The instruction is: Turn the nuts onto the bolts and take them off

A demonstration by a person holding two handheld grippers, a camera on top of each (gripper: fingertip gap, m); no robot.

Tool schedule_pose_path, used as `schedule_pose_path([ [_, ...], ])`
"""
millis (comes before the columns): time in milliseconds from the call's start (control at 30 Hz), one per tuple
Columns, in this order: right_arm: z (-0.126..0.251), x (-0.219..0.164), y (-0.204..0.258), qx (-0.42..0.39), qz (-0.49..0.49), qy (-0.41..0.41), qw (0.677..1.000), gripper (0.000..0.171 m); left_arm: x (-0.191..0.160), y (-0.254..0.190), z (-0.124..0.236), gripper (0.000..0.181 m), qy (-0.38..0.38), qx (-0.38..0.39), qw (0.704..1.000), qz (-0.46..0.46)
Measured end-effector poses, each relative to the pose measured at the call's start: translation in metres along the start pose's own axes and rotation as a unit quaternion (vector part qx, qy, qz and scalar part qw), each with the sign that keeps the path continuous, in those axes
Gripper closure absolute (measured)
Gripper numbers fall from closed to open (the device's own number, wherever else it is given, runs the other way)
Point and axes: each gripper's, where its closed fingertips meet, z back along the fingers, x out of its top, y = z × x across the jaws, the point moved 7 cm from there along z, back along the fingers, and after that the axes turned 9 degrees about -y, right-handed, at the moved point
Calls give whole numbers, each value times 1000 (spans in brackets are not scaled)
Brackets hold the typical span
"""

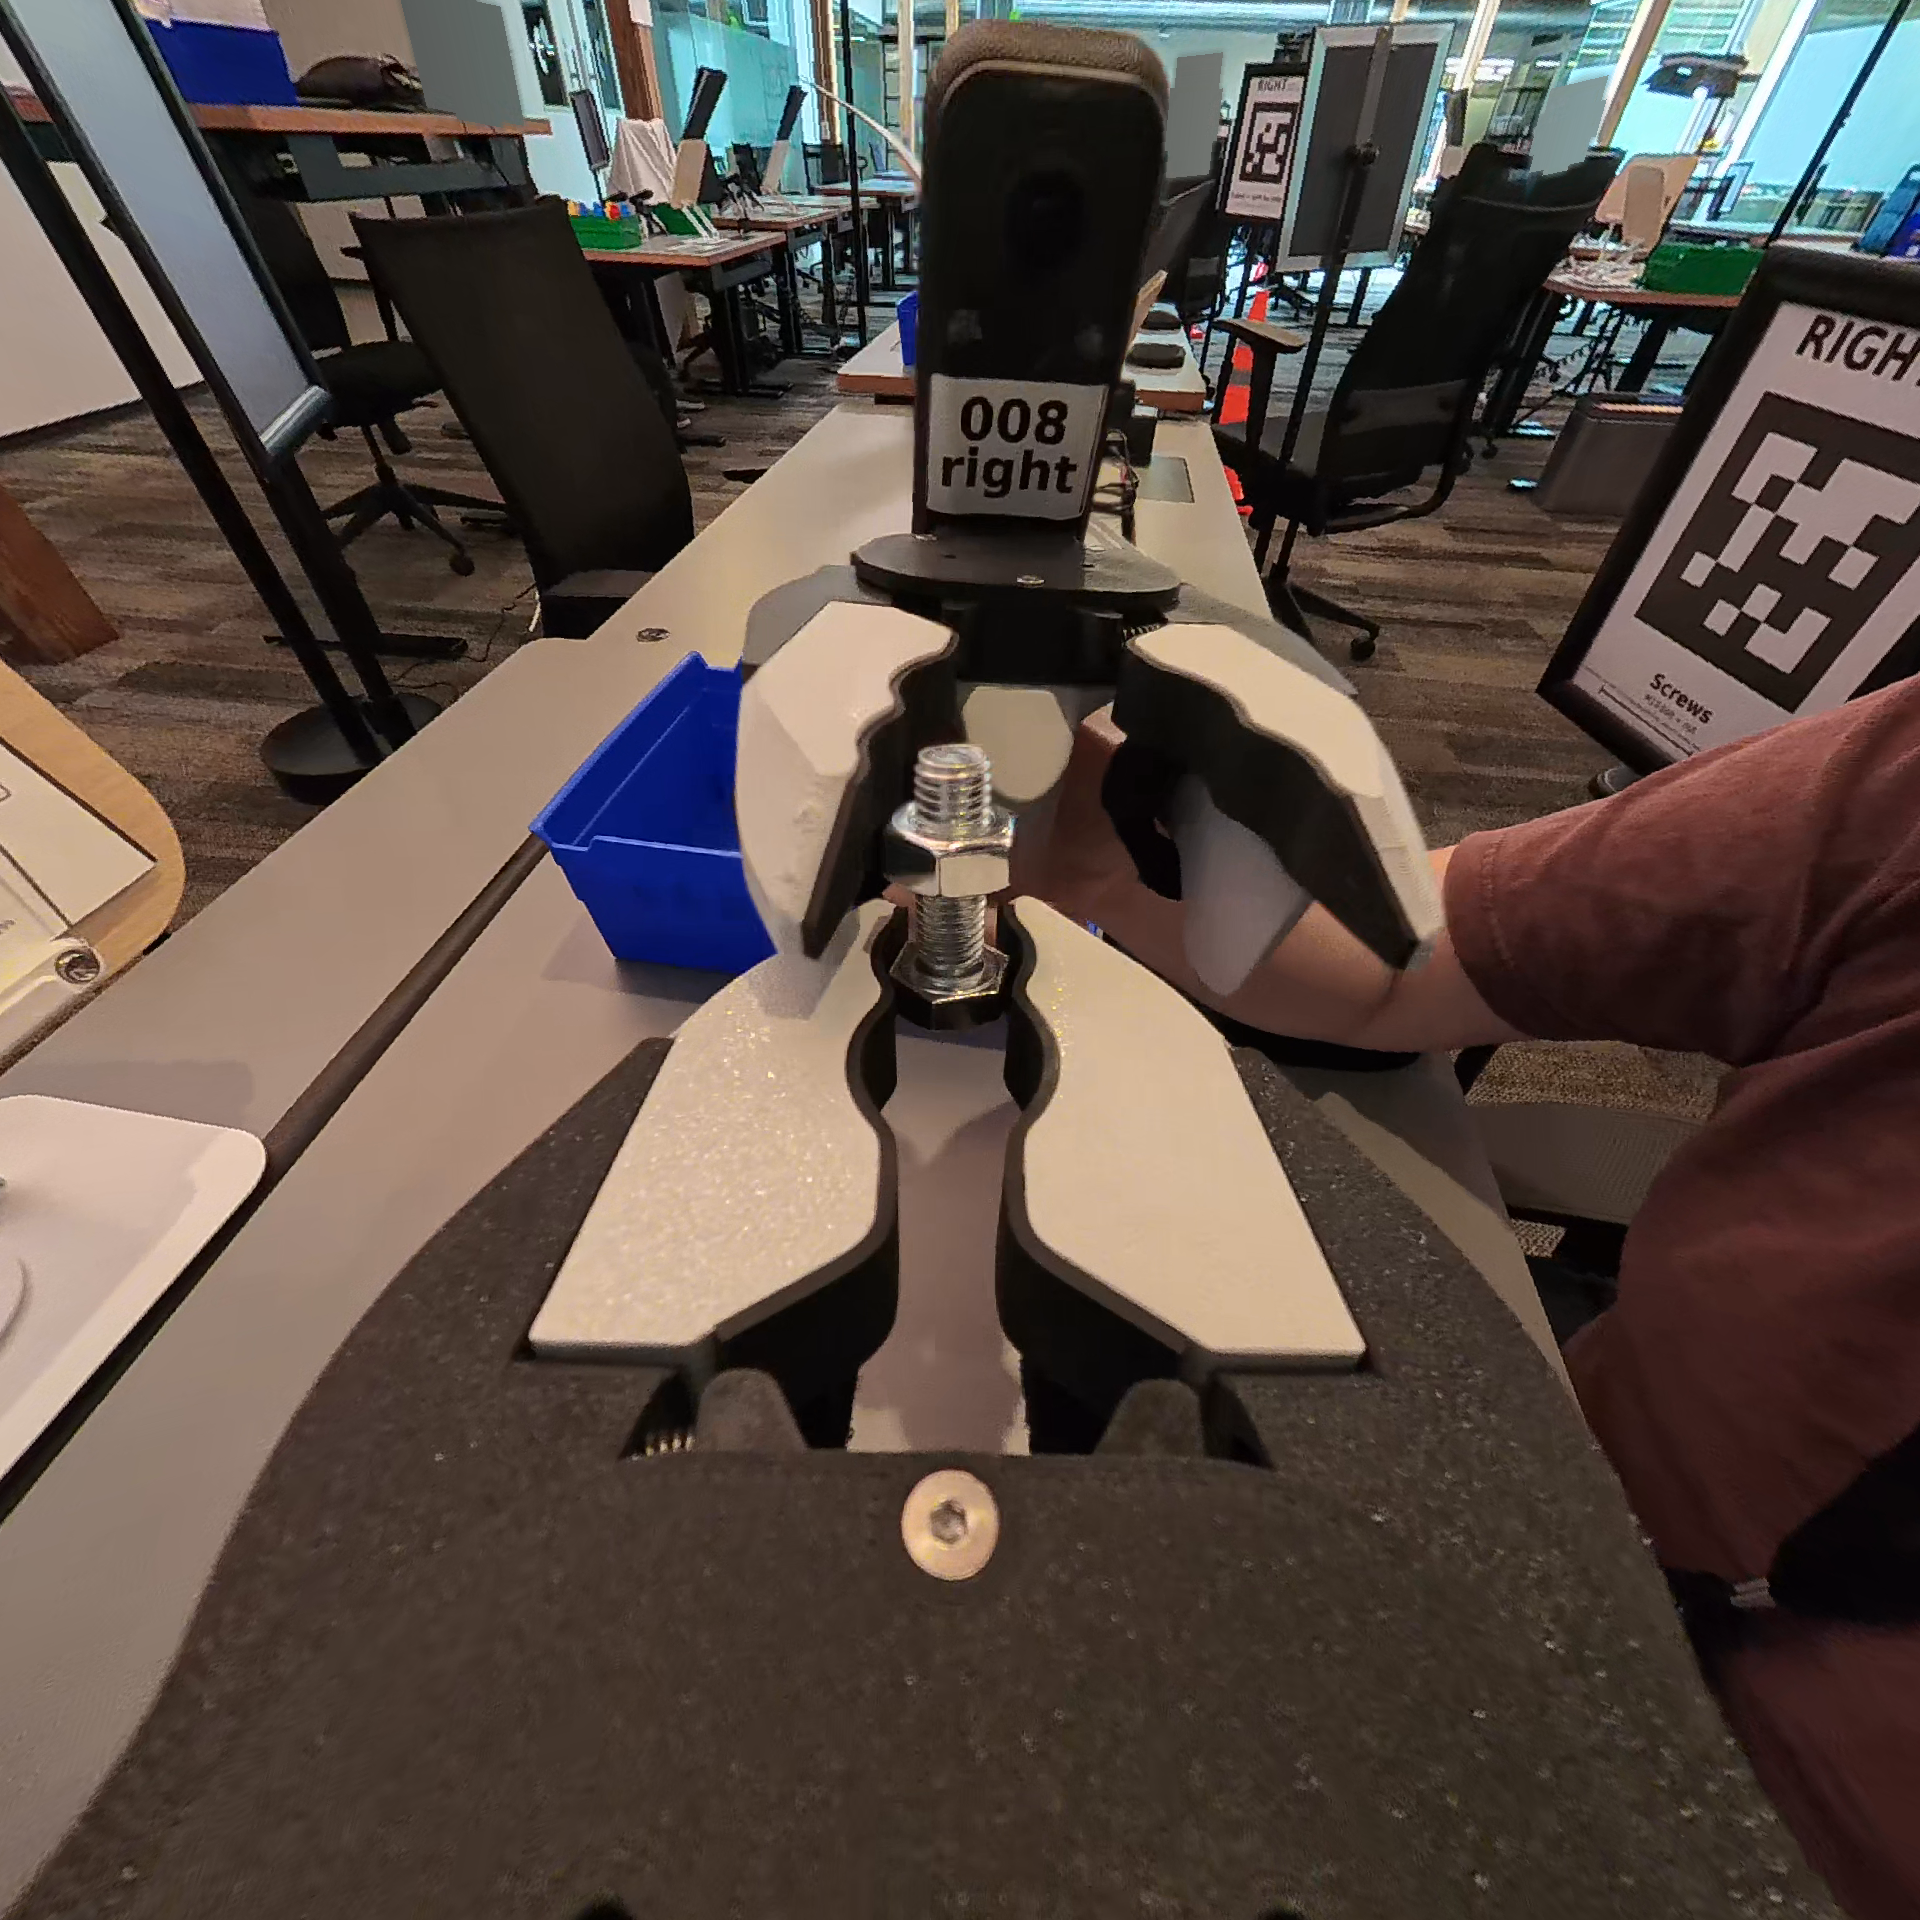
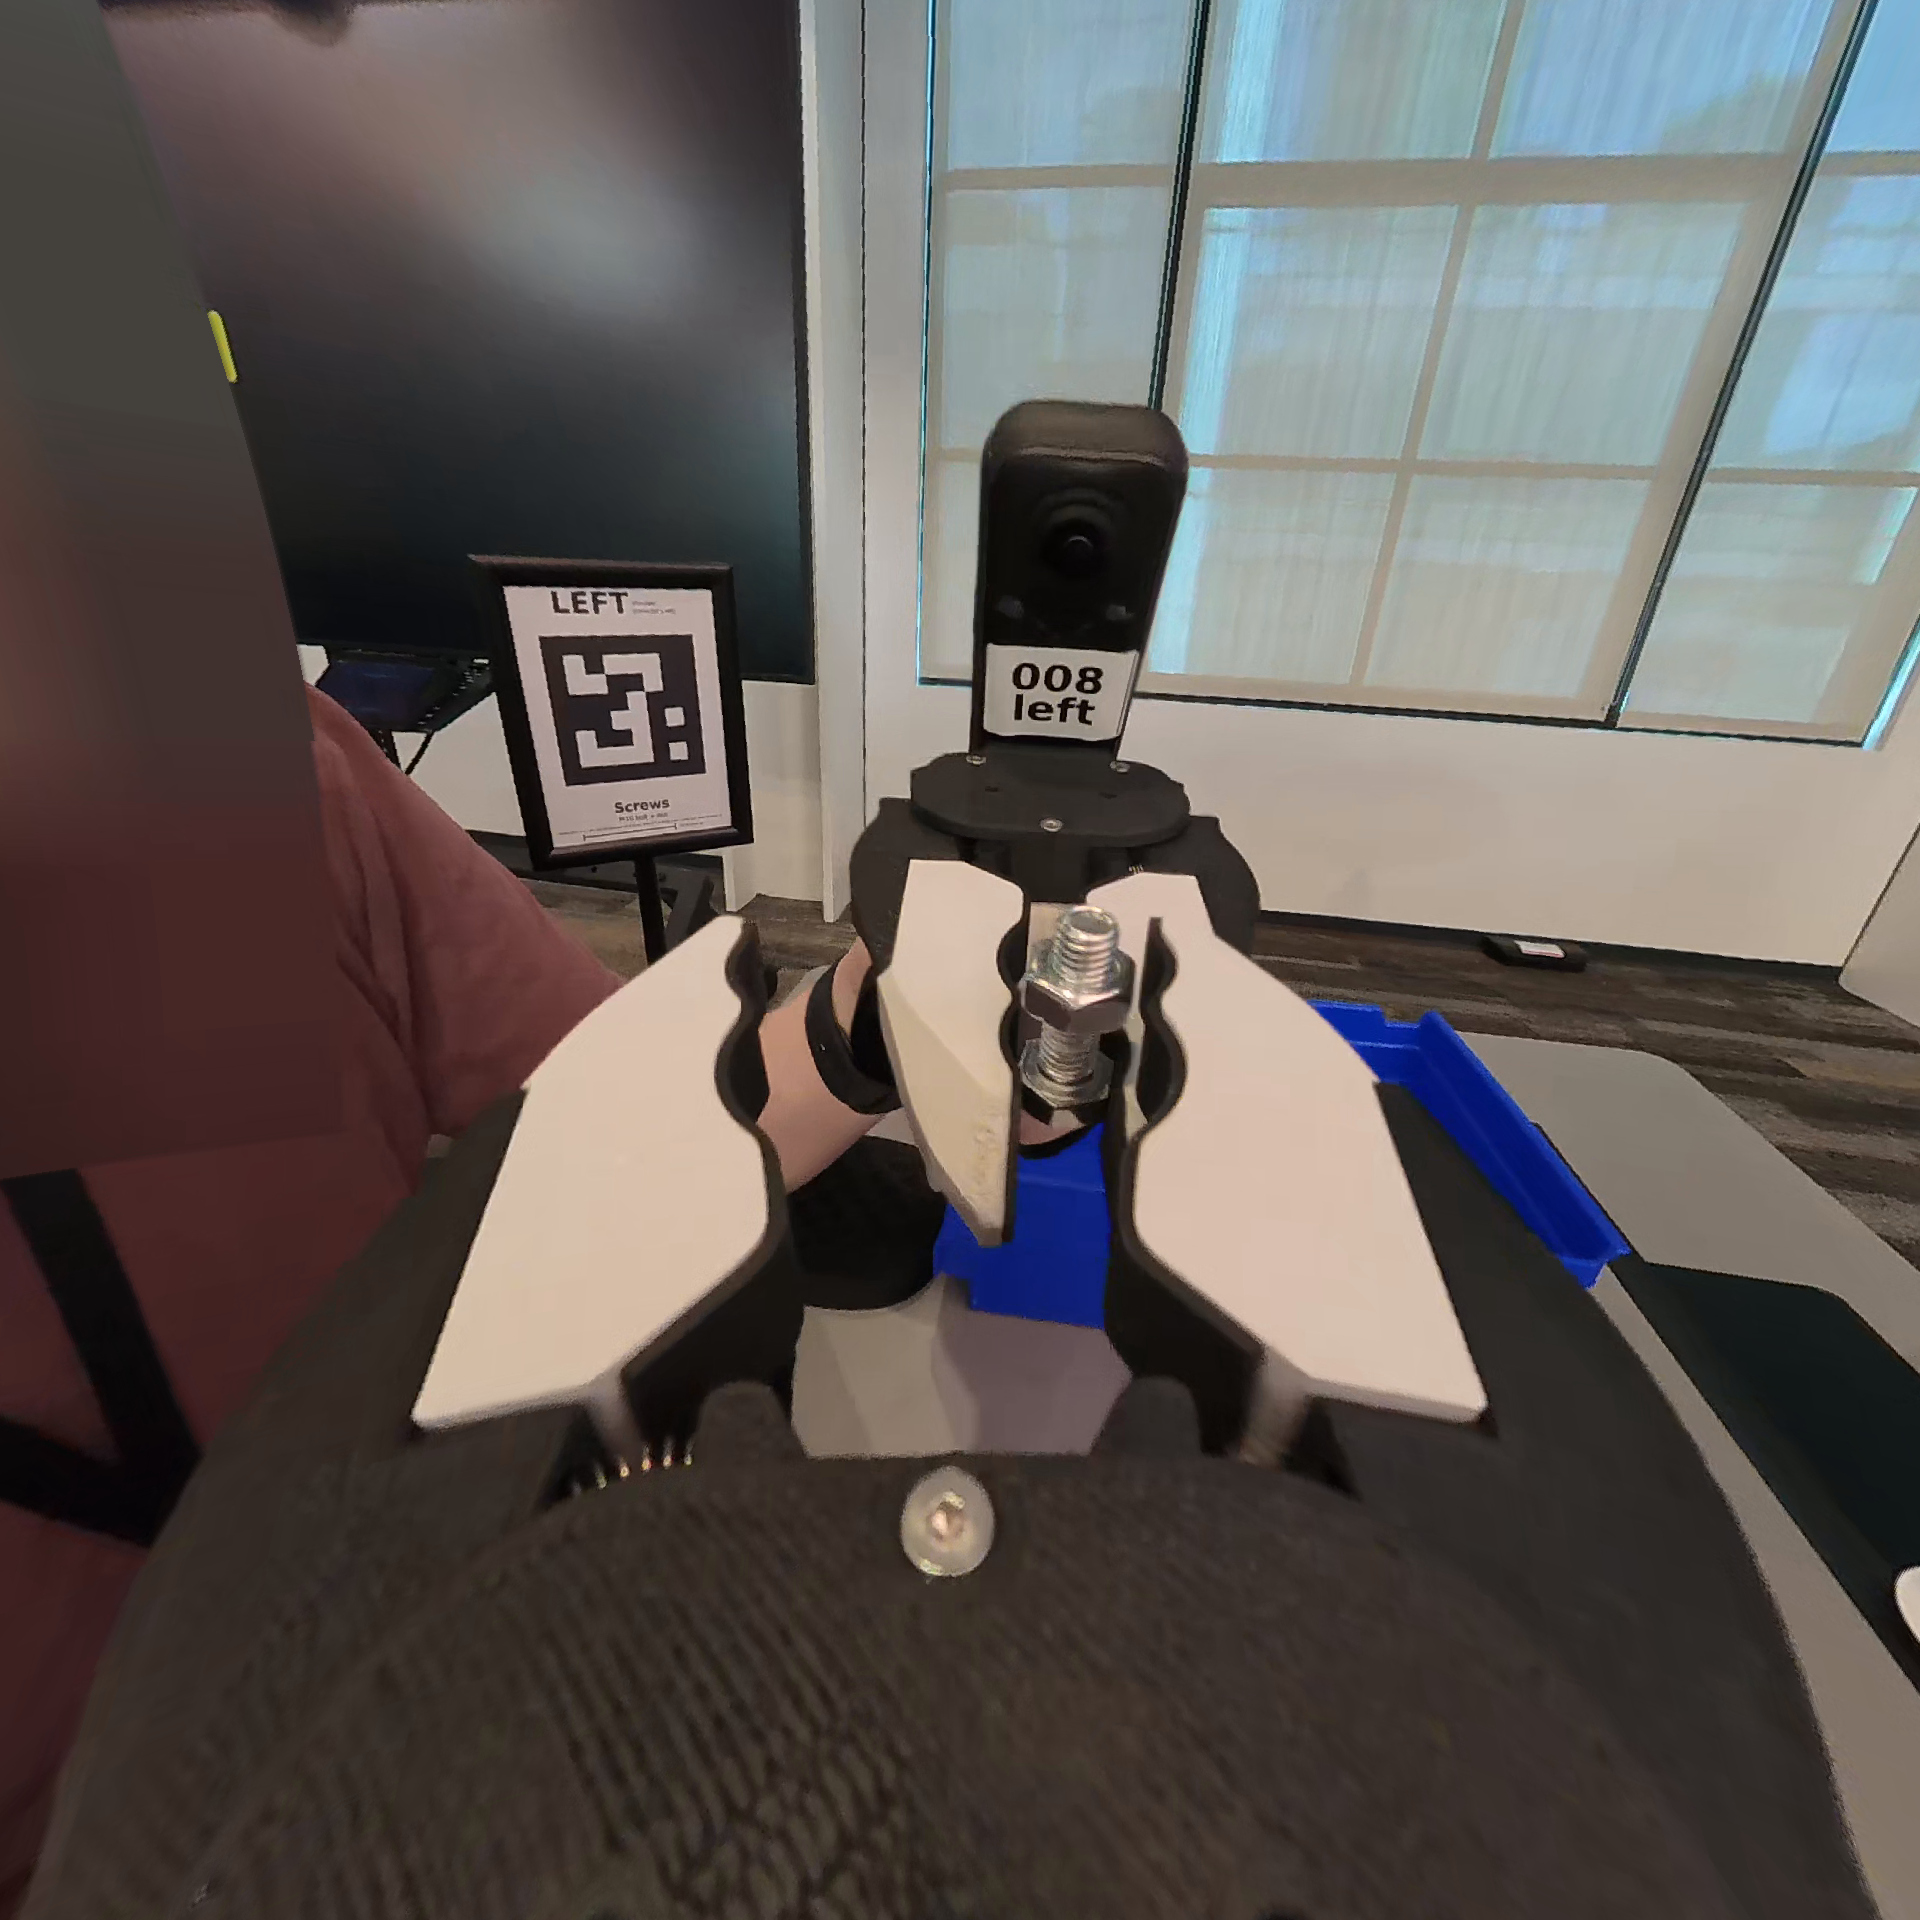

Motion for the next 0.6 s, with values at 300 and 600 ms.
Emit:
schedule_pose_path([
  [300, 7, 5, -14, -98, 30, 7, 995, 112, 1, -2, -1, 166, 0, 0, 1000, -4],
  [600, 31, 17, -25, -95, -20, -29, 995, 117, 6, -3, 6, 166, -15, -4, 1000, -2],
])
